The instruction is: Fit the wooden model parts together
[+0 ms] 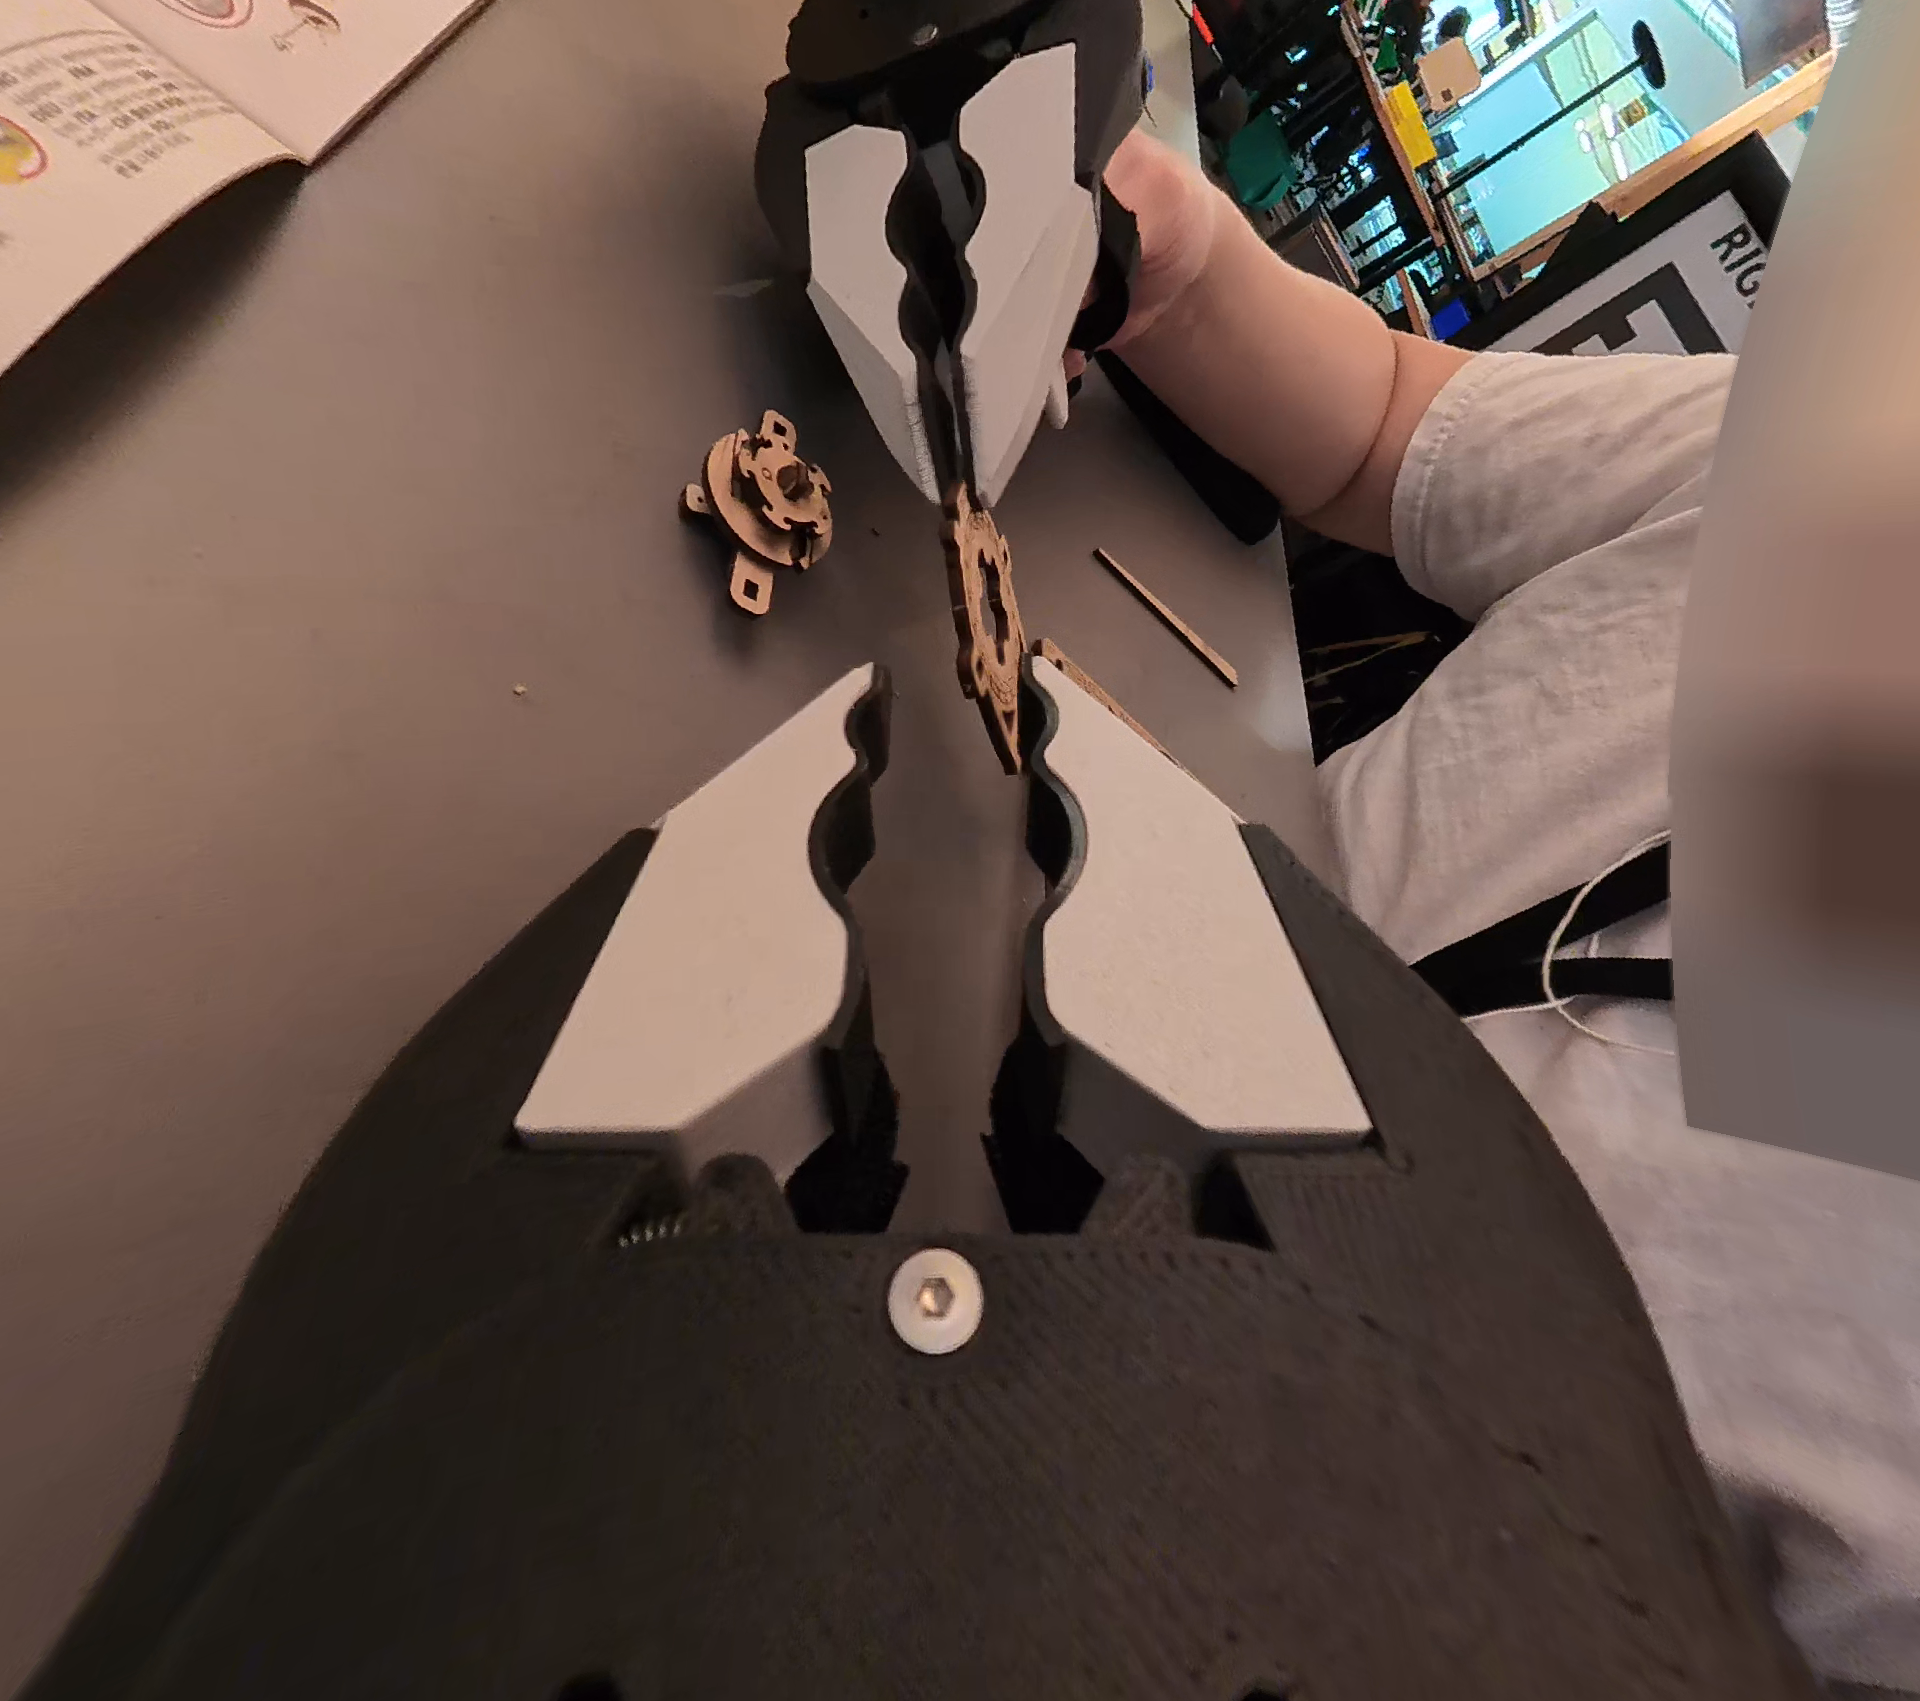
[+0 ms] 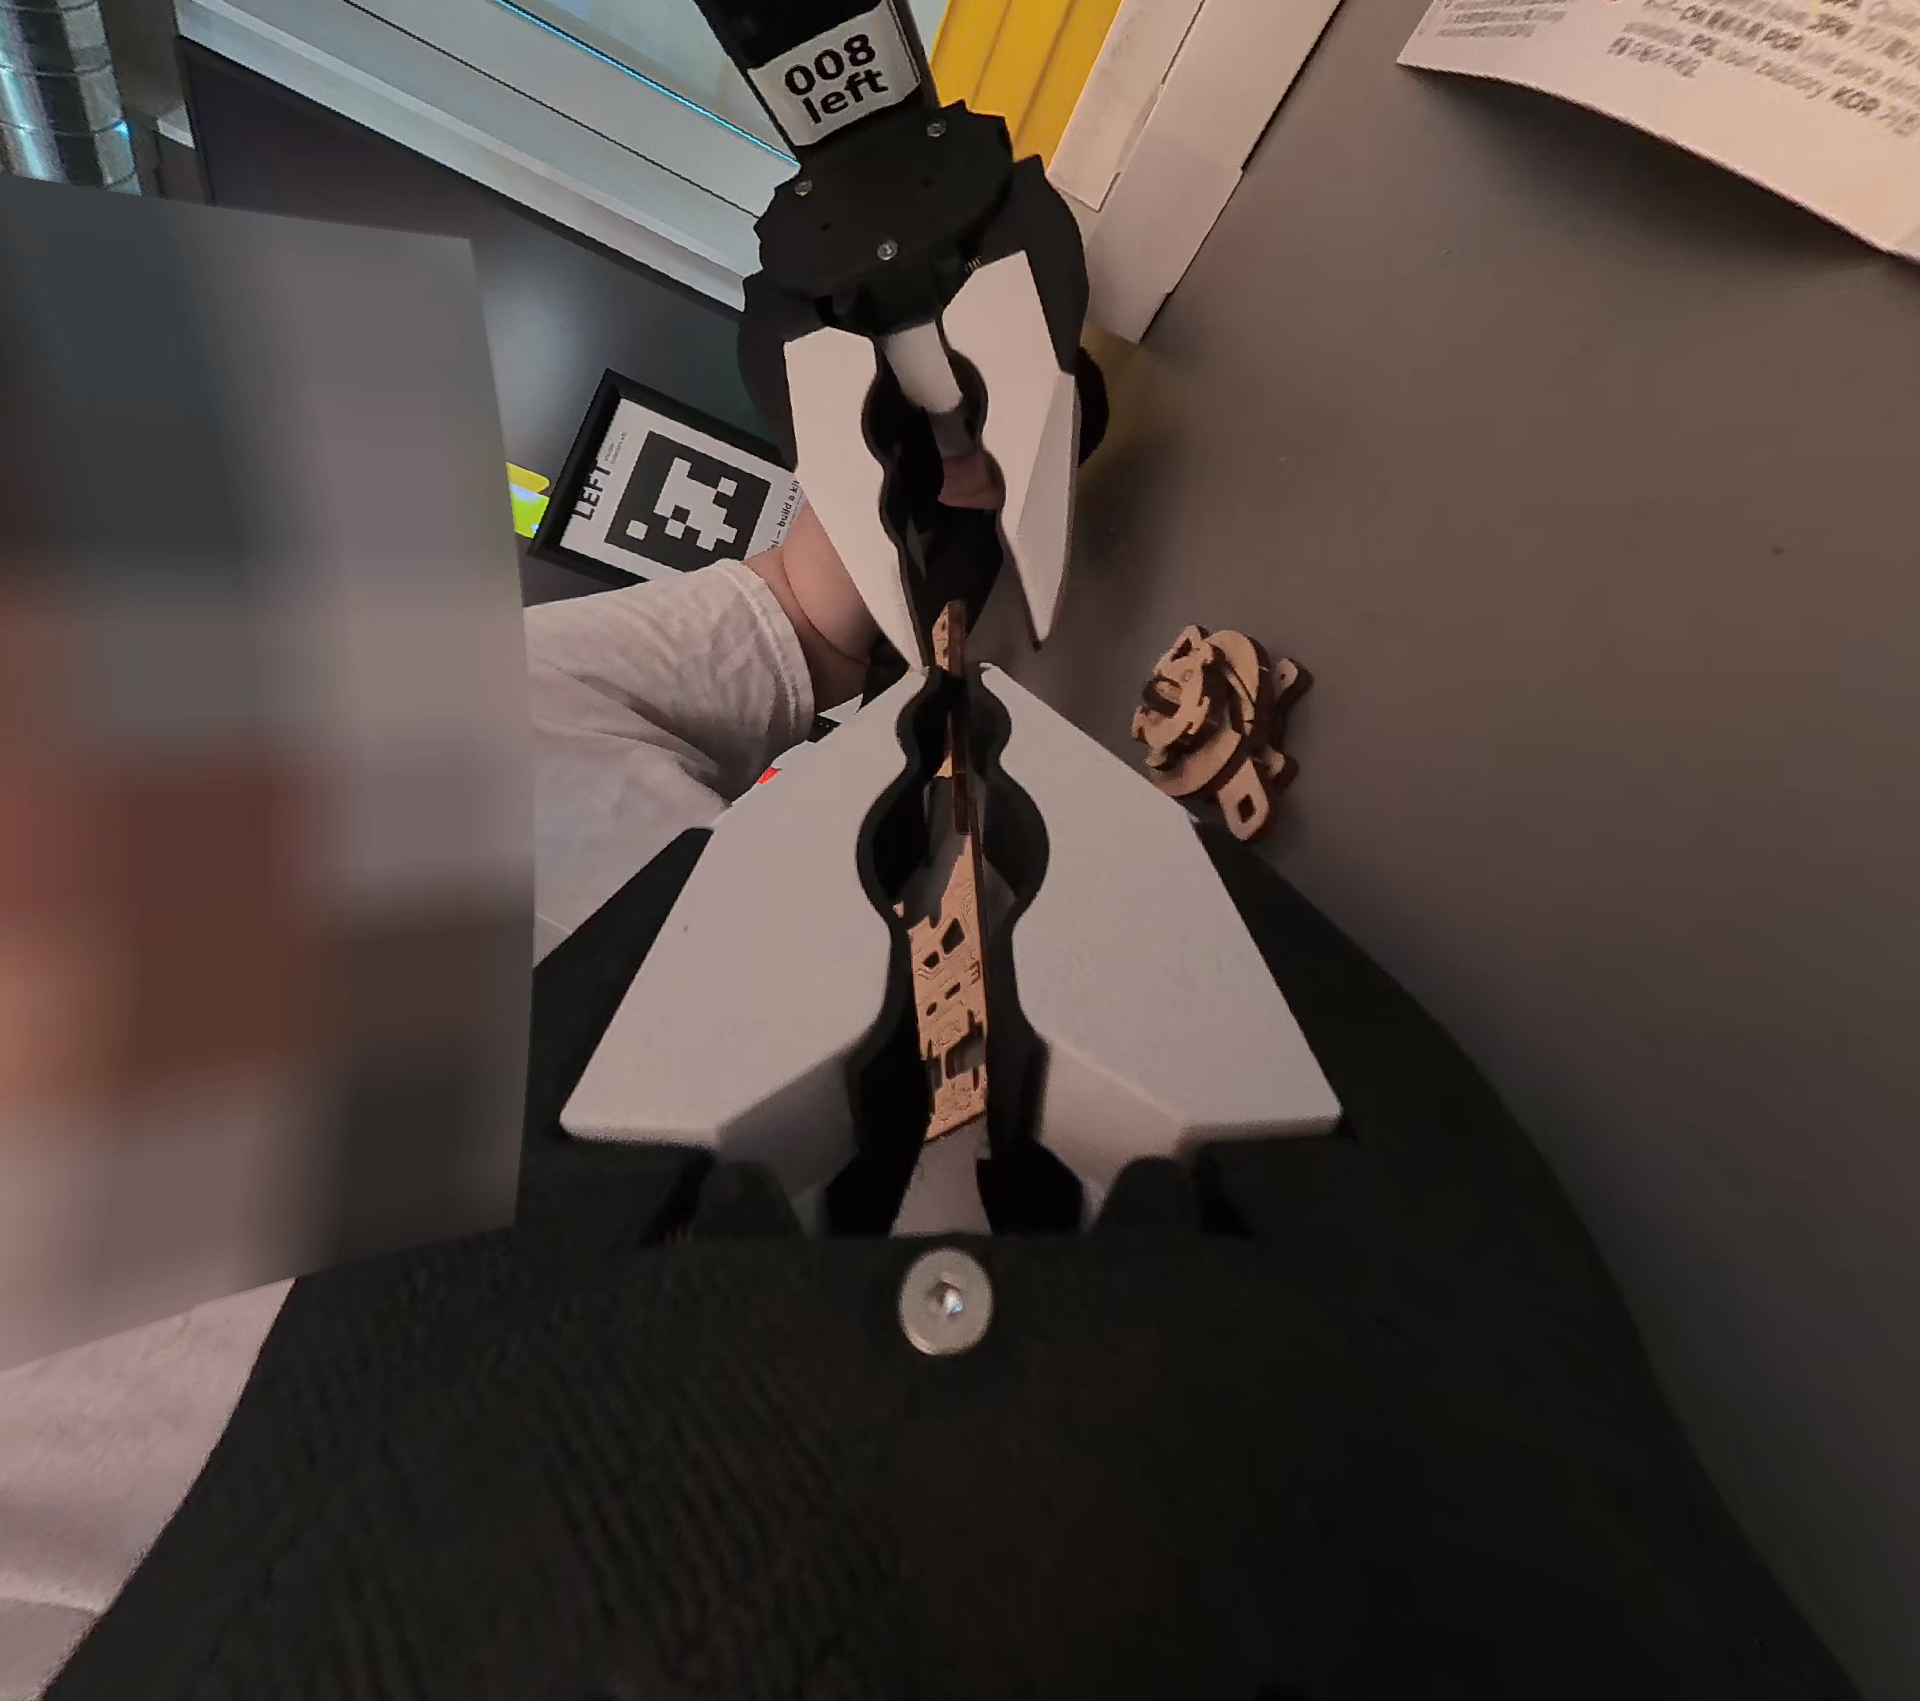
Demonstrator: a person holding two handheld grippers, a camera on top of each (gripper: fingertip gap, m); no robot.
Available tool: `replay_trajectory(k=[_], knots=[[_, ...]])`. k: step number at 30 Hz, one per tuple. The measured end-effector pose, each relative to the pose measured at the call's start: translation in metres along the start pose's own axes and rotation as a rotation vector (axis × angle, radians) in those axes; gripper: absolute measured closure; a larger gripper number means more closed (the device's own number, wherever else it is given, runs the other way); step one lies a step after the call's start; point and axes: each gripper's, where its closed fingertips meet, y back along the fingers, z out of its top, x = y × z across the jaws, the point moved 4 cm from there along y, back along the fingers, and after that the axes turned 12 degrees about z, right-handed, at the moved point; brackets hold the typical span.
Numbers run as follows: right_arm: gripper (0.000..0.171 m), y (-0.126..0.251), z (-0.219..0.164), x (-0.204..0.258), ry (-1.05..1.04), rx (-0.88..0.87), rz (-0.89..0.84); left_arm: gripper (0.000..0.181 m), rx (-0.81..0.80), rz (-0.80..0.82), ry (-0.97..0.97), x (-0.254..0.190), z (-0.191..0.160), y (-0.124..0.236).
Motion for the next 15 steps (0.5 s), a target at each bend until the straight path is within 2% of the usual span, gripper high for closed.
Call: replay_trajectory(k=[8,15], knots=[[0.170,-0.0037,-0.0027,0.0001,0.007,0.018,-0.004,0.177,0.034,-0.050,-0.002,-0.0055,-0.0041,-0.0018],[0.170,-0.0041,-0.0028,0.0007,0.010,0.020,0.001,0.179,0.037,-0.045,-0.007,-0.0063,-0.0040,-0.0014]])
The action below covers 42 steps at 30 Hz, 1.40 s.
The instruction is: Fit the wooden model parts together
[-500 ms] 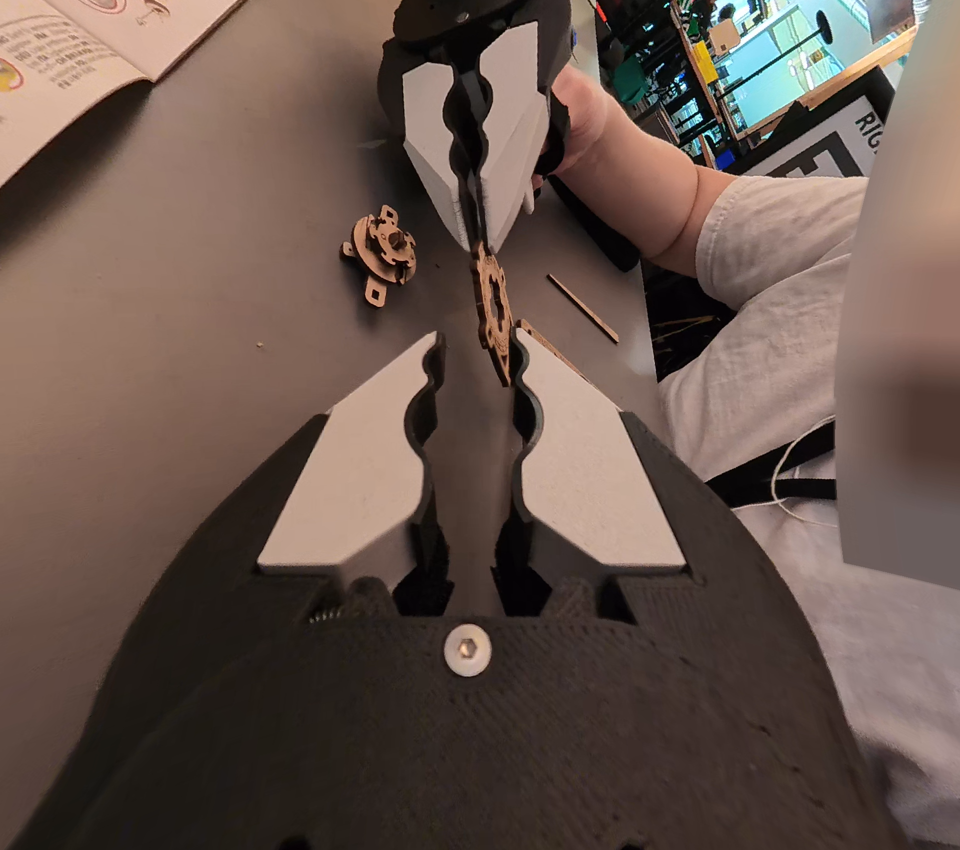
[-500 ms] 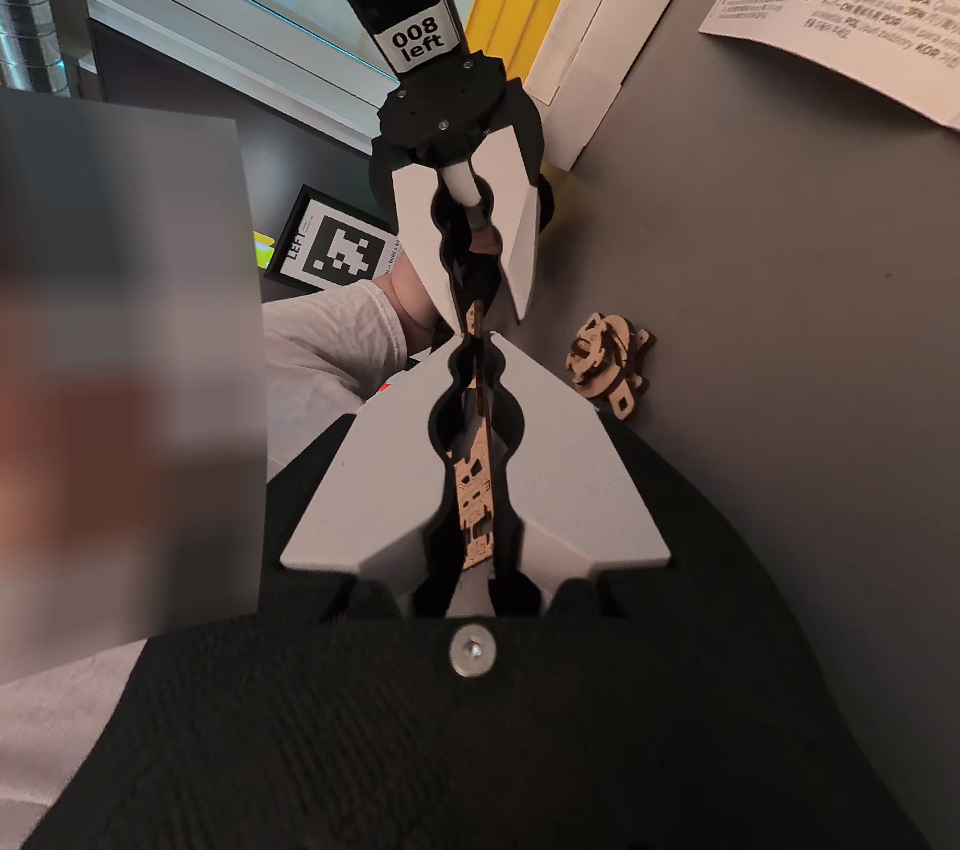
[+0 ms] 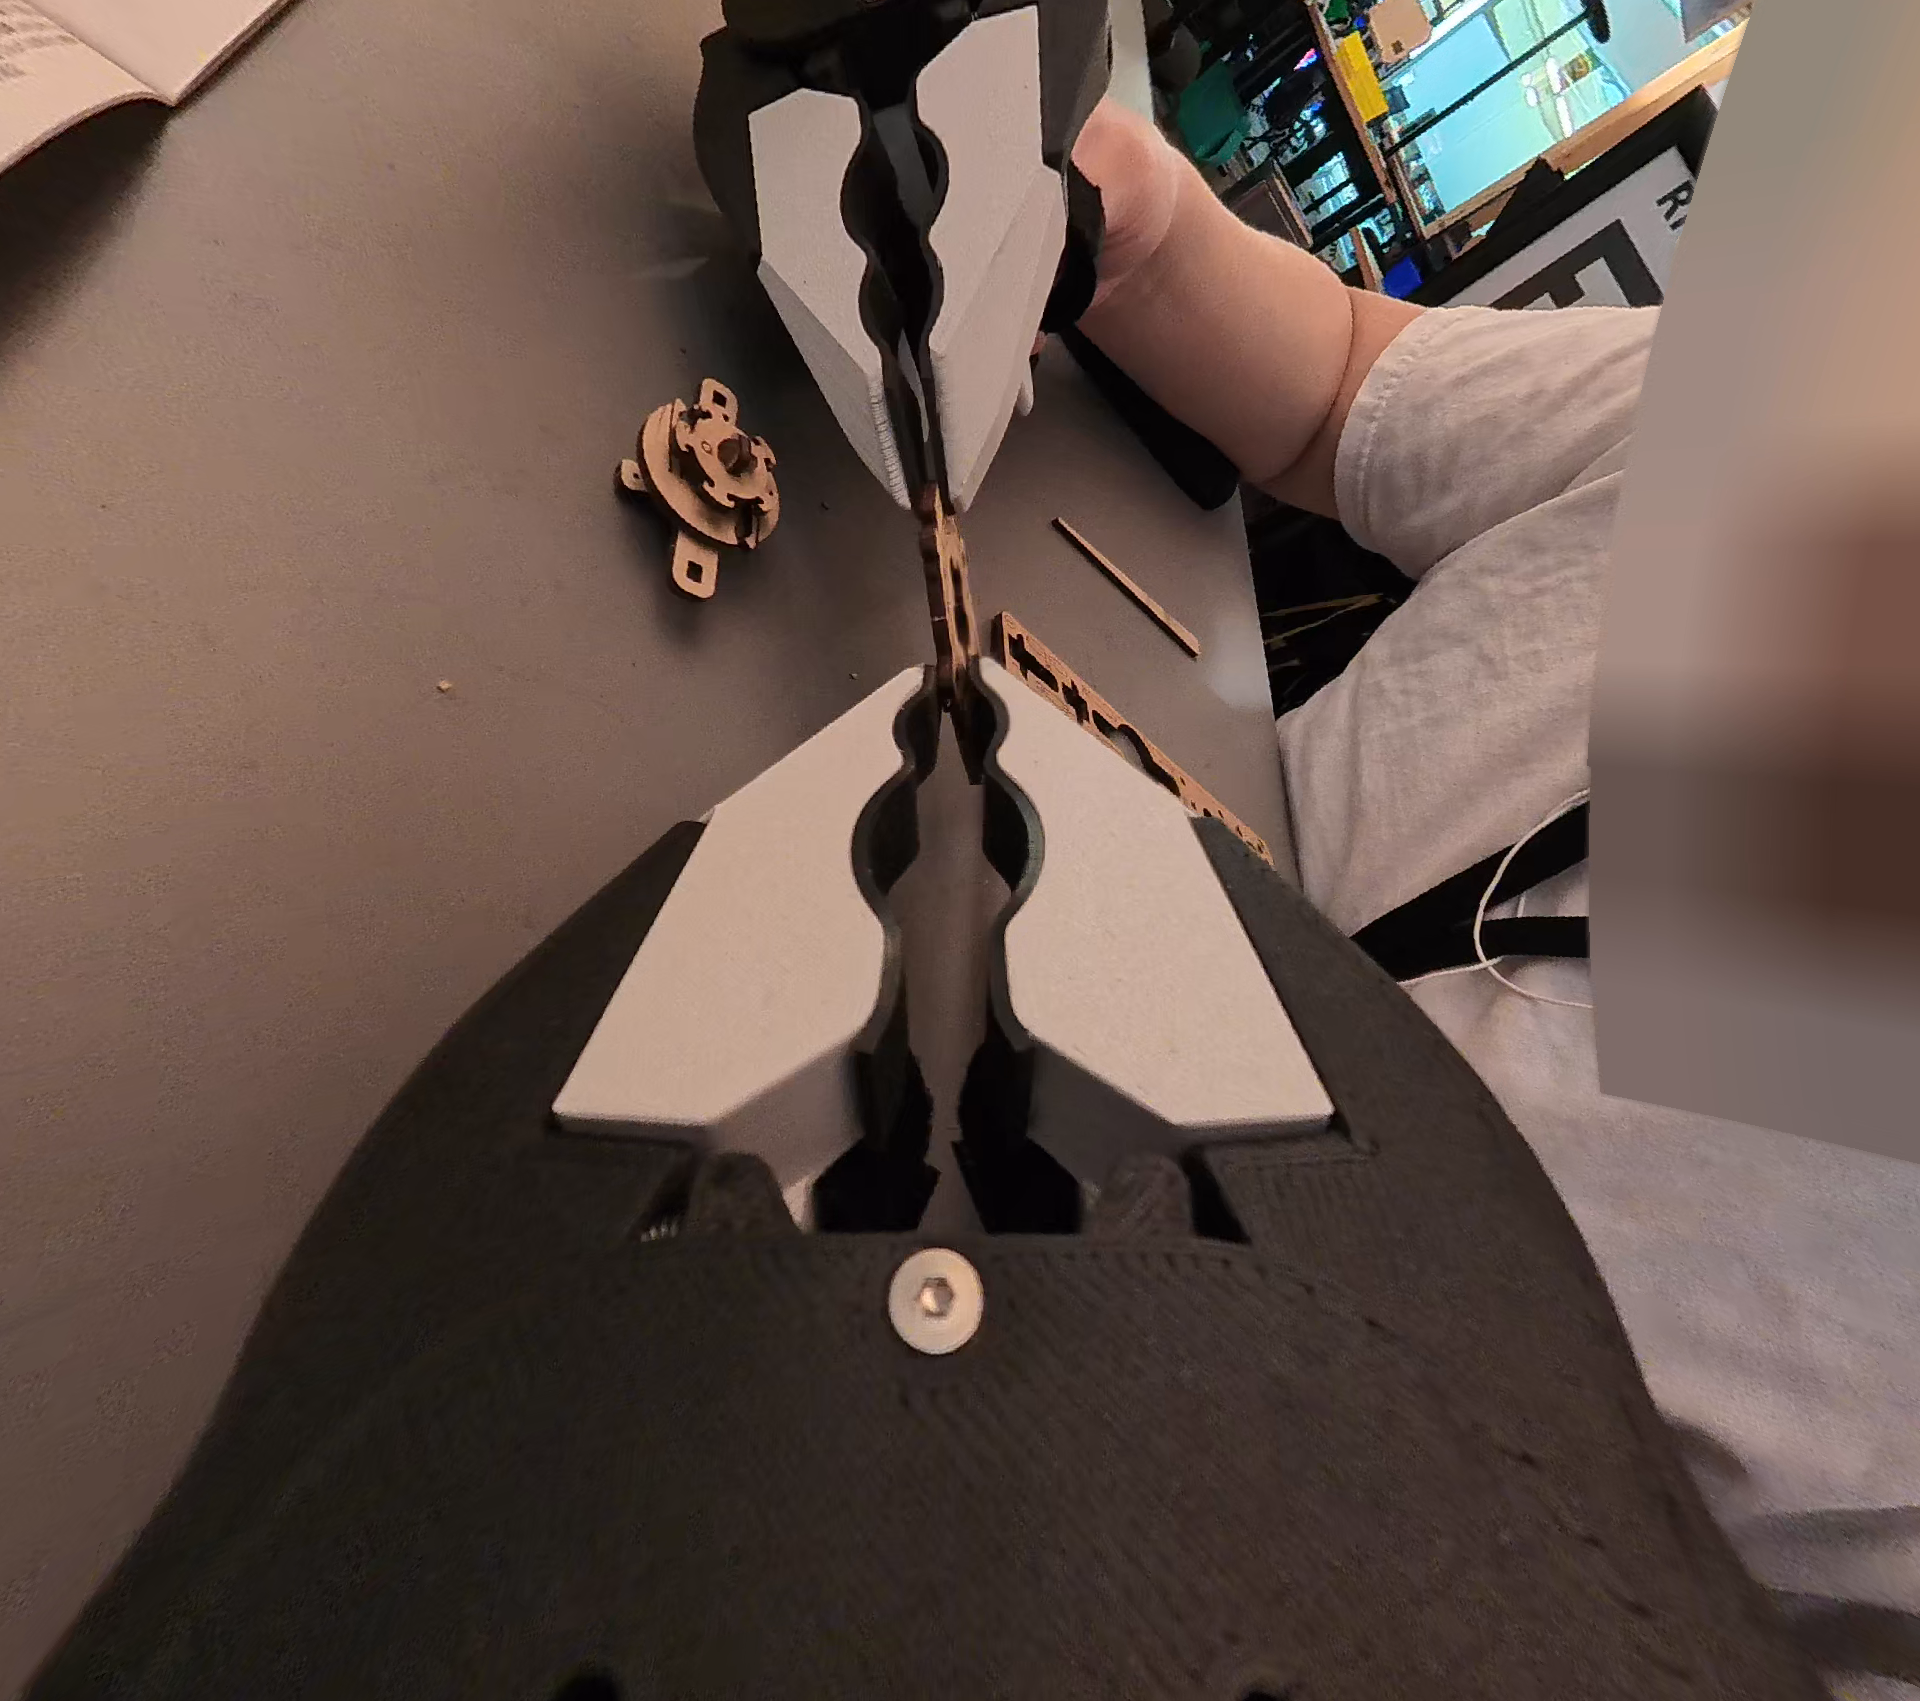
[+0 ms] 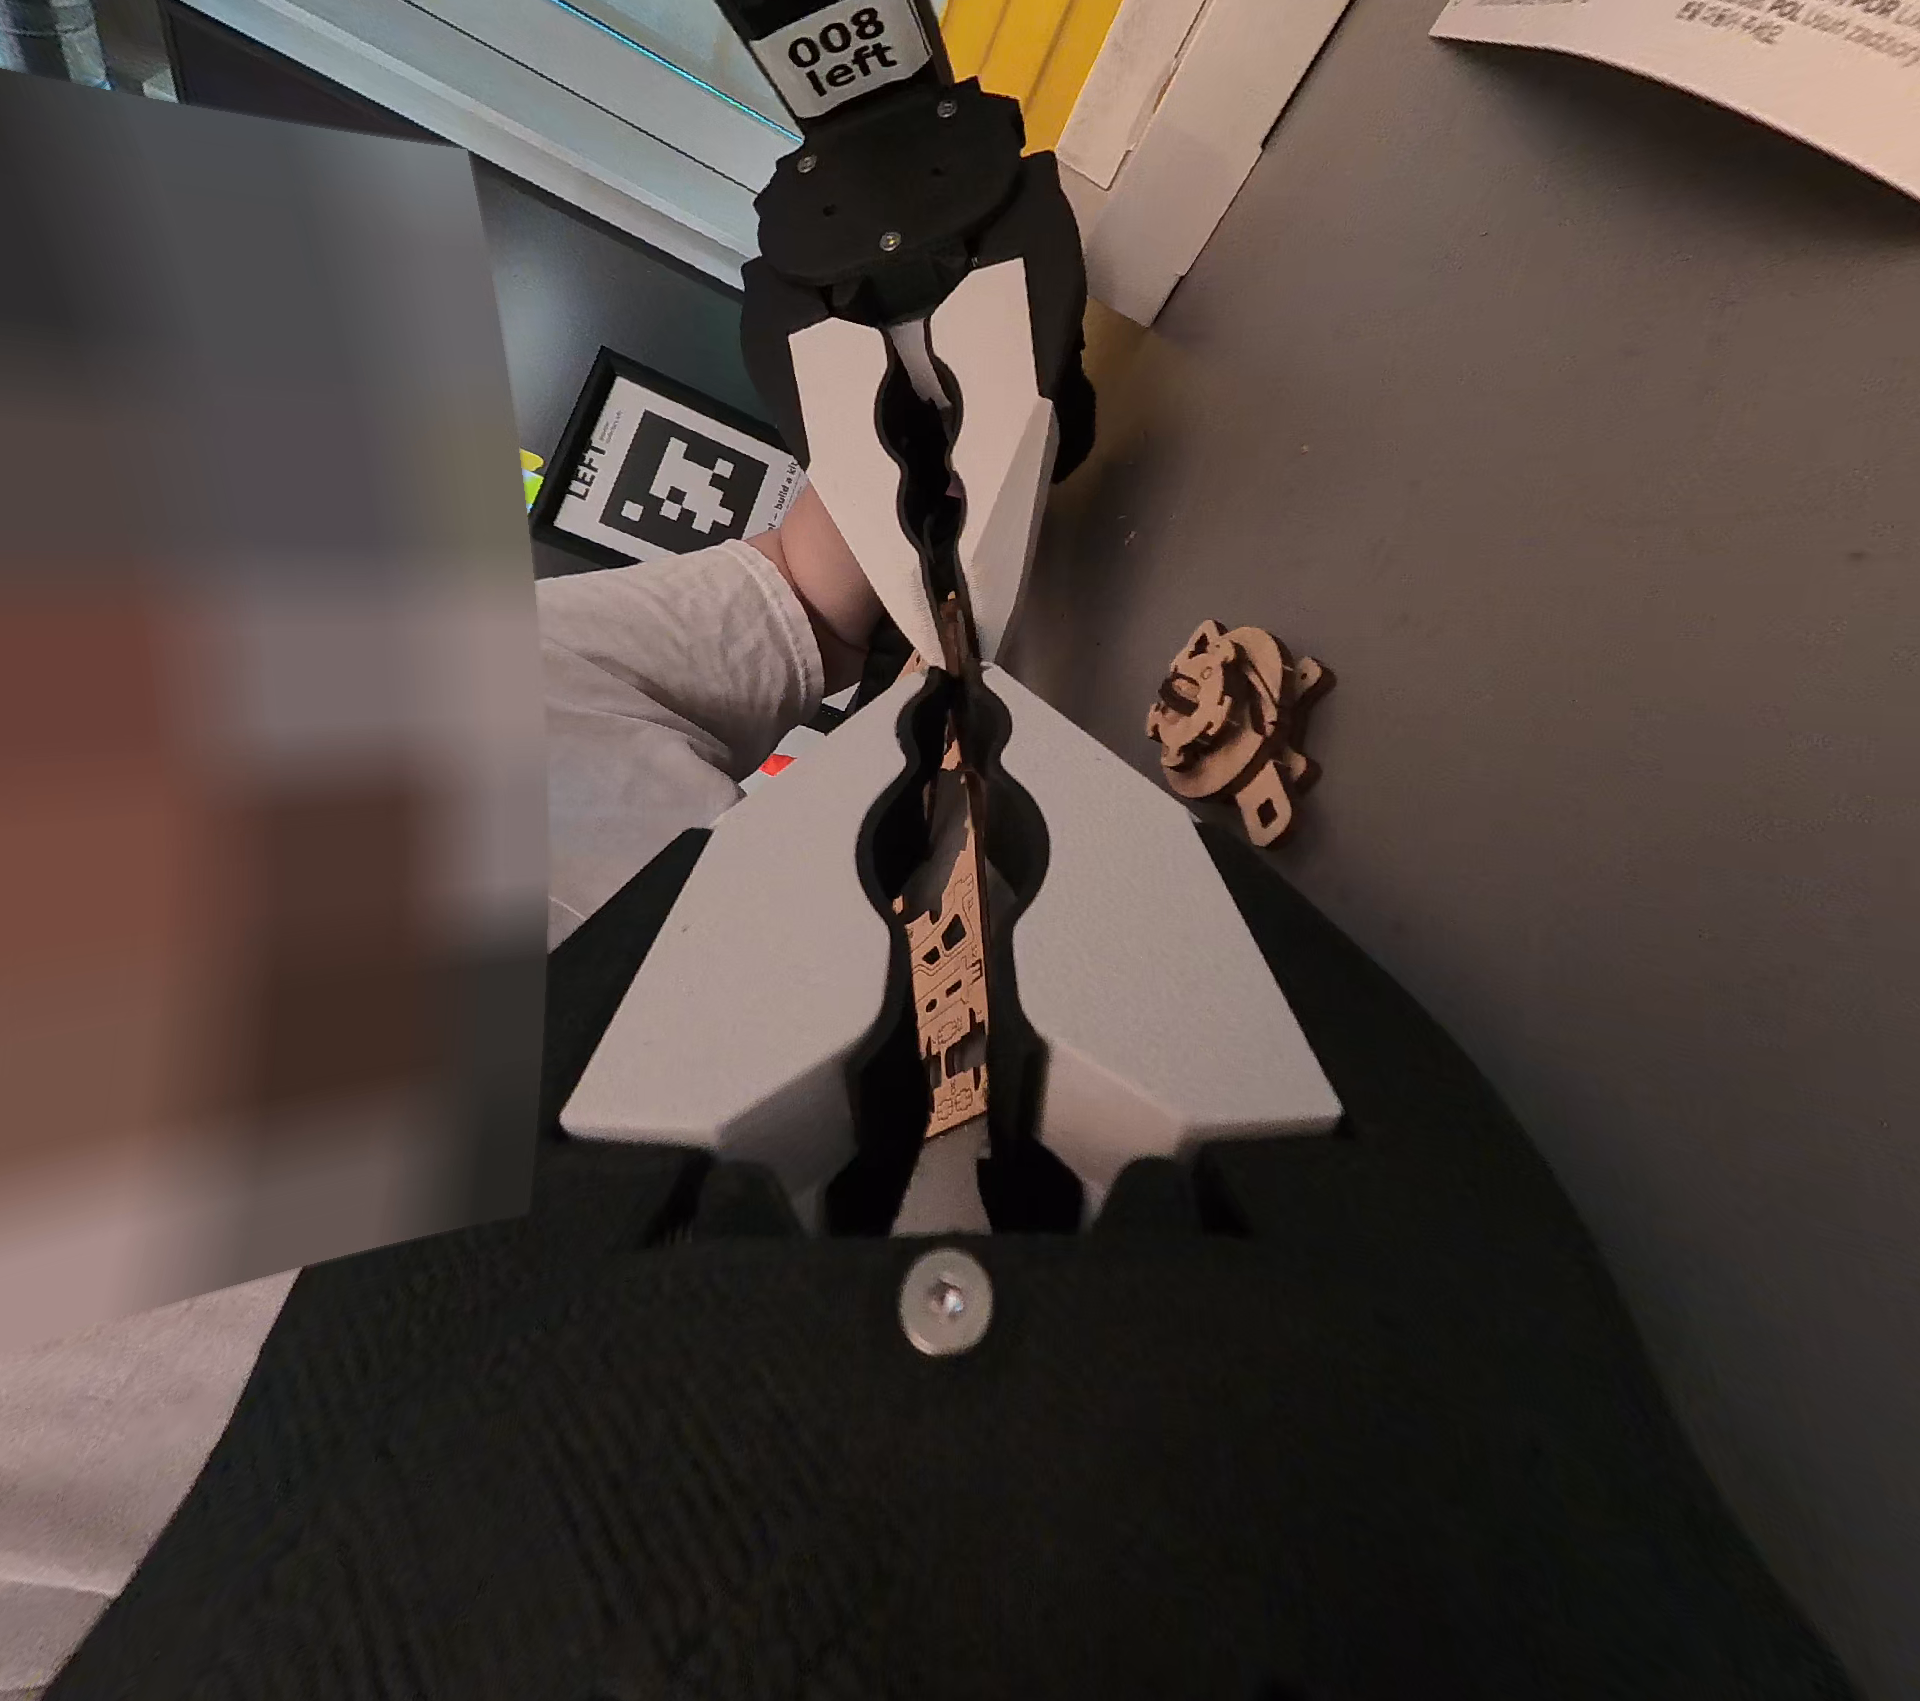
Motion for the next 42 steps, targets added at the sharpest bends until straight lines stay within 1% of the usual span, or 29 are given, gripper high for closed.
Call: replay_trajectory(k=[7,12,17,25,30,37,40,42], knots=[[0.170,0.000,0.001,0.001,0.009,-0.005,0.008,0.180,-0.004,-0.001,0.008,-0.001,0.001,0.001],[0.169,0.000,0.003,0.003,0.024,-0.020,0.023,0.181,-0.018,-0.029,0.056,-0.001,0.003,0.003],[0.170,0.002,0.007,0.004,0.086,-0.030,-0.006,0.181,-0.041,-0.035,0.078,0.002,0.006,0.007],[0.161,0.005,0.011,0.003,0.087,-0.059,-0.010,0.181,-0.056,-0.024,0.092,0.005,0.007,0.009],[0.160,0.004,0.010,0.003,0.088,-0.056,-0.014,0.181,-0.094,-0.054,0.136,0.006,0.012,0.014],[0.158,0.002,0.007,0.003,0.091,-0.031,-0.022,0.181,-0.113,-0.057,0.142,0.006,0.014,0.016],[0.159,0.000,0.005,0.003,0.089,-0.014,-0.019,0.181,-0.122,-0.056,0.141,0.006,0.015,0.017],[0.170,-0.001,0.004,0.005,0.096,-0.005,-0.006,0.181,-0.128,-0.054,0.140,0.007,0.016,0.018]])
